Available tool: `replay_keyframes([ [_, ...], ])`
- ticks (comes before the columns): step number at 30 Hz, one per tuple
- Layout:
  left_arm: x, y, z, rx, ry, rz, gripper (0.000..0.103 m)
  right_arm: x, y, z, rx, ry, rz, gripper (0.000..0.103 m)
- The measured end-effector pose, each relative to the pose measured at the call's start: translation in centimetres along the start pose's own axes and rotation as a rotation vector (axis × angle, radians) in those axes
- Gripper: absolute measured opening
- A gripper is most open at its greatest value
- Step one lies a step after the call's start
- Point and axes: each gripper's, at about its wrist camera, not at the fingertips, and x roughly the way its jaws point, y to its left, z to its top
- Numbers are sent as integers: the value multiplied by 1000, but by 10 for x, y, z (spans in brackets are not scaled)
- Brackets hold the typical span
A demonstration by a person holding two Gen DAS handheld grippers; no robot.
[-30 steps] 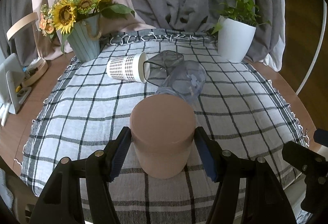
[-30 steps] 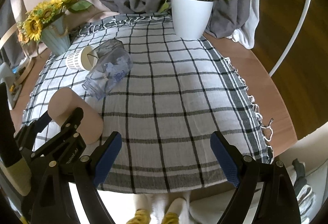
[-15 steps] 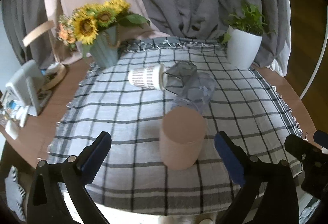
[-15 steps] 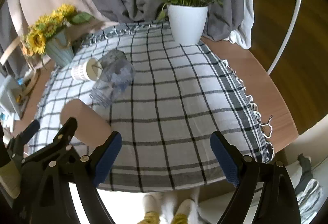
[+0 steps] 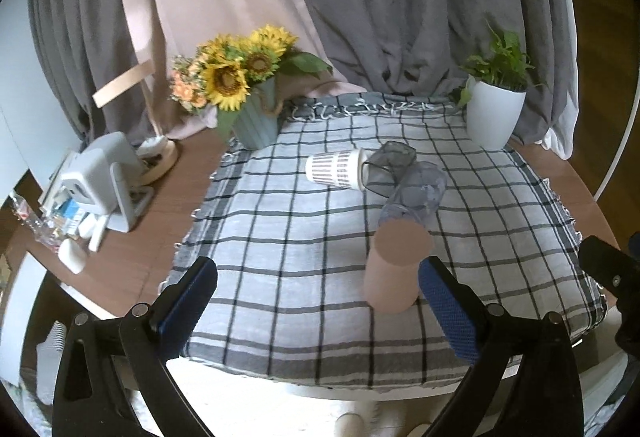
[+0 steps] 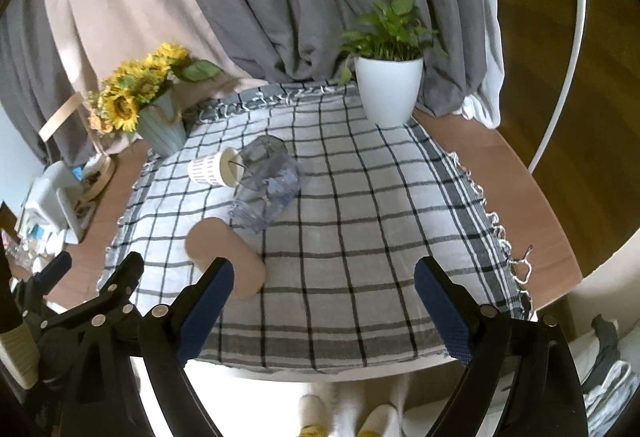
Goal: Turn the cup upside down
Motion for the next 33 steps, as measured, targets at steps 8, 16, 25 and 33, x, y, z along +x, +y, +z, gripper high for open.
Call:
replay_keyframes([
  [8, -23, 14, -7, -9, 14, -9, 103, -22, 9, -2, -18, -21, 24, 94],
  [16, -34, 29, -8, -43, -5, 8, 103, -32, 23, -9, -39, -23, 54, 94],
  [25, -38, 34, -7, -47, -27, 8, 103, -33, 29, -12, -39, -32, 47, 94],
  [33, -37, 36, -7, -46, -32, 1, 103, -34, 31, -13, -37, -34, 41, 94],
])
